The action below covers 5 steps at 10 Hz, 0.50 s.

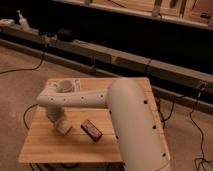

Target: Wipe the white sponge on the table

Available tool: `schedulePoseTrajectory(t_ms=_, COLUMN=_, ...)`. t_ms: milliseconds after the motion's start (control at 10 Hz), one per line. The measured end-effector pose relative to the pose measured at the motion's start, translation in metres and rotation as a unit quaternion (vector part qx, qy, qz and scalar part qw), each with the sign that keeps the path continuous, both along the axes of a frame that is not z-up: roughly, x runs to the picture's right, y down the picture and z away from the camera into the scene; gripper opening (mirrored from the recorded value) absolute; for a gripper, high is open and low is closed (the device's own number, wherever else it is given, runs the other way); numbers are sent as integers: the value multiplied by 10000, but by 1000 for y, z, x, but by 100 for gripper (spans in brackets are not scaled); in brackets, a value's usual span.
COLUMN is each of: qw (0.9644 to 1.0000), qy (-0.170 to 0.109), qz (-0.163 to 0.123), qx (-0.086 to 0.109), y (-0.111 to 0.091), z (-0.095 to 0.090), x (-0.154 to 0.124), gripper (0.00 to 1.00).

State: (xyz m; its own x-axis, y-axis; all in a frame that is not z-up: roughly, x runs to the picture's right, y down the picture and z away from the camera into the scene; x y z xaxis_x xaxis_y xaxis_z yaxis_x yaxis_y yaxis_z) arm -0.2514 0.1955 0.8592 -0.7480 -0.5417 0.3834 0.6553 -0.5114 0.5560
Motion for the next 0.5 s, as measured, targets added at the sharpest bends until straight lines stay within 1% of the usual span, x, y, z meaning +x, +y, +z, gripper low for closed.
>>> schedulePoseTrajectory(t_ms=100, qw=9998, qy=160, qz=7, qx=-69, y=1, z=0, x=23, gripper=11)
schedulePoseTrajectory(t_ms=200, qw=9995, qy=303, qz=-18, qx=-106, y=3, z=-4, x=40, gripper=11)
schedulePoseTrajectory(t_ms=300, qw=9990, qy=431, qz=-43, qx=-114, y=8, z=-12, x=55, gripper=11)
schedulePoseTrajectory(t_ms=400, qw=9987, qy=482, qz=-88, qx=-110, y=16, z=-24, x=61, gripper=12)
schedulePoseTrajectory(t_ms=500, qw=9985, qy=517, qz=-157, qx=-91, y=25, z=-36, x=65, gripper=18)
